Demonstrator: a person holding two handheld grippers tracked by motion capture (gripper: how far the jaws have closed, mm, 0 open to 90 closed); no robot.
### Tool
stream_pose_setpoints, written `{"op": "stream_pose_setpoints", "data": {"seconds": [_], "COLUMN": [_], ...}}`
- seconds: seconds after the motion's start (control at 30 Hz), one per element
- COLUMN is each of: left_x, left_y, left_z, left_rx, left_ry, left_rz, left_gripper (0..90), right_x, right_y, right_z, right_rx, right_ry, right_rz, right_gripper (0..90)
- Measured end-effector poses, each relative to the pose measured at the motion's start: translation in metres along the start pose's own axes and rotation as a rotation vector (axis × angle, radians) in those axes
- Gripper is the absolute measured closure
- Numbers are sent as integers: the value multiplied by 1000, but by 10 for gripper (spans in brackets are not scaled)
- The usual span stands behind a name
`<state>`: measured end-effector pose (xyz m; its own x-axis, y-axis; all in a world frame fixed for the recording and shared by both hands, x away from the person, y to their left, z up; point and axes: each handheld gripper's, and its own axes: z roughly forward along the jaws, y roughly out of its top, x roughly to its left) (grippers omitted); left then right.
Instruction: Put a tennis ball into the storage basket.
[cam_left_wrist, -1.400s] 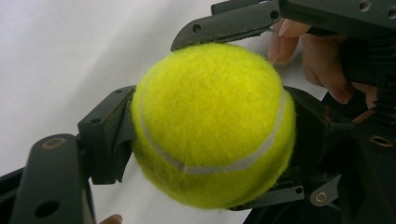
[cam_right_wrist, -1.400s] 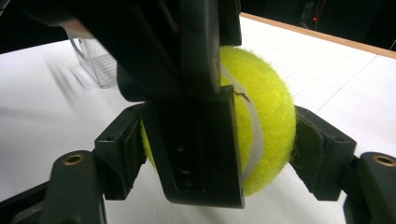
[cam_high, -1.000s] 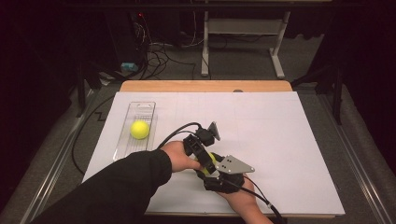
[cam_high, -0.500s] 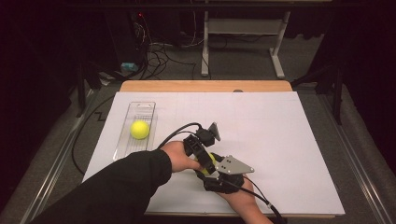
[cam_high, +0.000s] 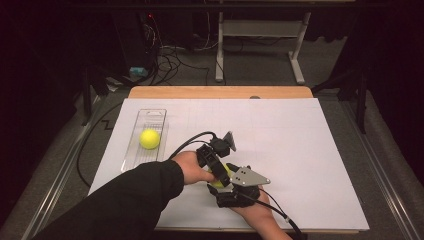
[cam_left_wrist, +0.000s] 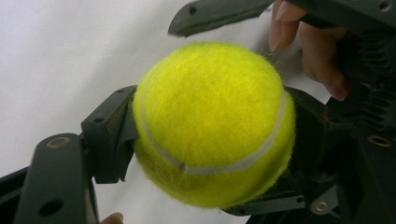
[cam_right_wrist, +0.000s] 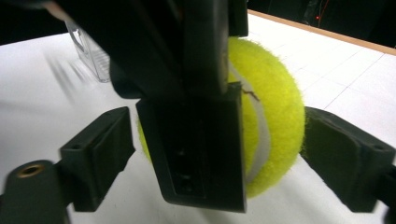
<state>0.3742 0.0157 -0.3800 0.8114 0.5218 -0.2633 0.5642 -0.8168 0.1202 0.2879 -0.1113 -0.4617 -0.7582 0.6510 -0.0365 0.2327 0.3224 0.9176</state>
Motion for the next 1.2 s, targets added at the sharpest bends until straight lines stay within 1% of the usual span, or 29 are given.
{"op": "stream_pose_setpoints", "data": {"seconds": [0.13,0.2,0.23,0.27,0.3,0.33,0.4,0.43,0.47,0.53,0.7,0.73,0.77,0.9,1.03,1.07,1.17,1.2], "left_x": [1,1,1,2,2,2,2,3,3,4,6,6,6,8,9,9,10,10], "left_y": [0,-1,-1,-1,-1,-1,-2,-2,-2,-3,-5,-5,-5,-6,-7,-8,-8,-8], "left_z": [-1,0,0,-1,-1,-1,-2,-3,-3,-4,-6,-6,-7,-7,-8,-8,-8,-8], "left_rx": [-2,-2,-1,-4,-5,-6,-7,-3,-5,-3,-5,-8,-7,-3,-10,-4,-4,-4], "left_ry": [-2,2,1,5,7,8,10,14,16,22,29,32,33,44,47,48,51,52], "left_rz": [-2,-2,-2,-4,-9,-11,-13,-13,-16,-14,-19,-25,-25,-27,-35,-31,-37,-38], "left_gripper": [265,265,265,265,265,265,265,265,265,265,265,265,265,265,265,265,265,266], "right_x": [1,1,2,2,2,2,2,2,2,2,1,1,1,1,0,0,-2,-2], "right_y": [0,0,0,0,0,0,0,0,0,0,0,0,0,0,-1,-1,-1,-1], "right_z": [1,1,1,1,2,1,1,0,0,-1,-1,-1,-1,-2,-4,-4,-6,-6], "right_rx": [4,1,3,5,2,-2,-10,-6,-11,-11,-15,-15,-20,-19,-15,-14,-21,-22], "right_ry": [-2,1,3,1,2,-1,-1,-4,-4,-3,-7,-7,-2,-3,-2,-6,-6,-6], "right_rz": [2,-7,2,-5,0,-6,8,-8,-13,-6,-17,-17,-11,-12,-11,-10,-15,-8], "right_gripper": [48,25,11,1,0,0,0,0,0,0,0,0,0,0,0,0,0,0]}}
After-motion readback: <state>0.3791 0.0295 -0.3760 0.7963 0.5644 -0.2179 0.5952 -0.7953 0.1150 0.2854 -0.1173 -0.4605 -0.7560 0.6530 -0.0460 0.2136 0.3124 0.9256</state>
